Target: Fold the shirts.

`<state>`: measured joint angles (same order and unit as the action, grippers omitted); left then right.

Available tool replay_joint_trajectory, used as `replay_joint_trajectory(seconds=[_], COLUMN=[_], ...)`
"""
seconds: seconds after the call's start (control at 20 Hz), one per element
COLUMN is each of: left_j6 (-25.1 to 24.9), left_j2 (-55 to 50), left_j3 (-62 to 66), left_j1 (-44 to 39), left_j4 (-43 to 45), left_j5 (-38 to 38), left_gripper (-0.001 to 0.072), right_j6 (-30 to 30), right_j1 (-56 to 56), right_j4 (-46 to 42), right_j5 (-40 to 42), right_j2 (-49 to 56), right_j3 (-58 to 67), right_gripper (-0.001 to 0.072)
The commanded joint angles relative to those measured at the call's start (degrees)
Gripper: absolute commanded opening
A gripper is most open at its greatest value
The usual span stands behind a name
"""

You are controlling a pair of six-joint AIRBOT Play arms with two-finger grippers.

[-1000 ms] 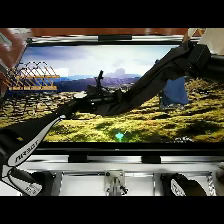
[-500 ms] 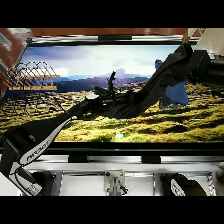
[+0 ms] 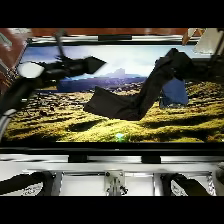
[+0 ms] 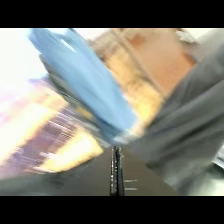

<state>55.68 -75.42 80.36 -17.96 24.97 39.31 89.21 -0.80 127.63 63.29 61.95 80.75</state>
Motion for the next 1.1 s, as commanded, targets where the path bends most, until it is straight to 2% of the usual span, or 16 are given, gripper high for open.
replay_joint_trajectory(seconds=[0.0,0.15,0.25,0.45,0.5,0.55,0.6,0.65,0.7,0.8,1.0,1.05], left_j6=[8.52,9.42,10.03,10.01,10.01,10.01,9.97,9.94,9.94,9.92,9.53,9.55], left_j2=[11.04,16.41,18.82,20.74,20.68,20.59,20.61,20.57,20.59,20.59,20.59,20.59], left_j3=[0.07,0.07,0.04,0.04,0.04,0.02,-0.31,-0.68,-1.20,-2.05,-2.40,-2.40], left_j1=[10.78,19.37,23.15,25.16,24.96,24.92,24.70,24.72,24.72,24.72,24.72,24.72], left_j4=[14.75,14.75,14.73,14.75,14.75,14.75,14.75,14.75,14.75,14.75,15.74,16.46], left_j5=[1.88,6.34,10.12,16.96,18.03,18.47,18.16,18.14,18.18,18.23,18.38,18.40], left_gripper=[0.0040,0.0040,0.0041,0.0041,0.0041,0.0041,0.0041,0.0041,0.0041,0.0041,0.0041,0.0041], right_j6=[1.05,0.59,-1.84,-6.43,-6.49,-6.51,-6.51,-6.47,-6.45,-6.47,-9.57,-9.55], right_j1=[-11.13,-21.00,-26.16,-31.23,-31.85,-32.15,-32.11,-31.39,-30.29,-26.77,-15.15,-11.15], right_j4=[0.83,0.85,1.14,5.03,6.40,7.17,7.26,7.19,6.25,-0.31,-26.80,-29.68], right_j5=[-10.84,-18.86,-24.96,-32.87,-34.18,-35.50,-36.00,-35.19,-32.92,-23.26,7.58,14.19], right_j2=[7.50,17.84,25.62,36.02,37.24,37.66,37.40,36.59,35.43,32.35,26.73,26.73], right_j3=[0.02,0.02,0.02,0.02,0.02,0.02,0.02,0.02,0.02,0.02,0.00,-0.31], right_gripper=[0.0075,0.0075,0.0076,0.0083,0.0153,0.0452,0.0672,0.0672,0.0672,0.0672,0.0671,0.0672])
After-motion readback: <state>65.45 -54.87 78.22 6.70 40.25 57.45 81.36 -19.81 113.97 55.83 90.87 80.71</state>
